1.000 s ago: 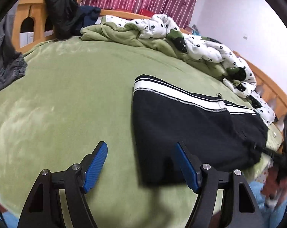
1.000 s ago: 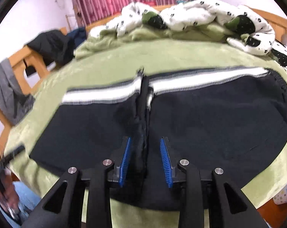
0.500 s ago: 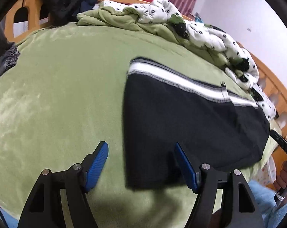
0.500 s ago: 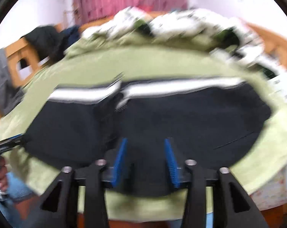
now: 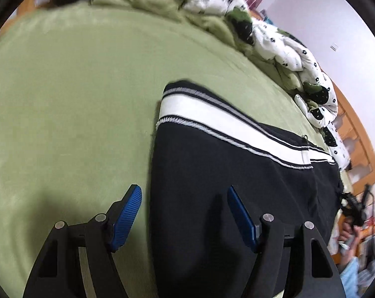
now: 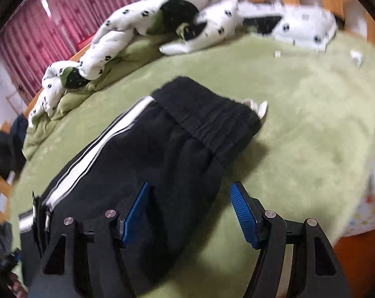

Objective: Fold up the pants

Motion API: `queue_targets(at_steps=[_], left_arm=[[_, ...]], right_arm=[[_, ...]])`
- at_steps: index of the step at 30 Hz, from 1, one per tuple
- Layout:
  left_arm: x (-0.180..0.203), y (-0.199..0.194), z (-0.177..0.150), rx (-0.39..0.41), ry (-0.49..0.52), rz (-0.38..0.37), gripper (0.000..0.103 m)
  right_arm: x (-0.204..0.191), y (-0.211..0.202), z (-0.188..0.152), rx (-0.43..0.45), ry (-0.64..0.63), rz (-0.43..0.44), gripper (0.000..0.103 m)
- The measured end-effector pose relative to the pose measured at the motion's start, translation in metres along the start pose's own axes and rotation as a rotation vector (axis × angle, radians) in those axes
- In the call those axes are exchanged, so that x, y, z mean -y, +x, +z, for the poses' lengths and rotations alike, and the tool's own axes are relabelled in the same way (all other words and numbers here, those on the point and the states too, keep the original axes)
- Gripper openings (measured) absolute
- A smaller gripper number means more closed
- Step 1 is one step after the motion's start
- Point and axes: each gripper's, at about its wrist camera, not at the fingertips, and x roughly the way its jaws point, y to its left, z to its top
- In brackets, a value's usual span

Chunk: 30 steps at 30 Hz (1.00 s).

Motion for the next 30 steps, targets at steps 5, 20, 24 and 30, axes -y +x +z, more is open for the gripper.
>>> queue_targets(at_steps=[5, 20, 24, 30], left_arm=[[-0.004, 0.015, 0.013, -0.026, 0.027, -0.032, 0.058], [0.029, -0.044, 0.055, 0.128, -0.068, -0.177, 0.009], [0.028, -0.077, 0.076, 0.187, -0.049, -0.191, 0.009], [-0.037, -0.130, 0.100, 0.255, -0.063, -0.030, 0.010]], right_arm=[[0.005, 0.039, 0.007, -0.004, 0.079, 0.081, 0.071], [-0.147, -0.093, 0.029, 0.361, -0.224, 0.079, 0.034], [-0.204, -0.128, 0.041, 0.394, -0.271, 0.125, 0.034], [-0.261, -0.139, 0.034, 0.384, -0.255, 0.269, 0.034]])
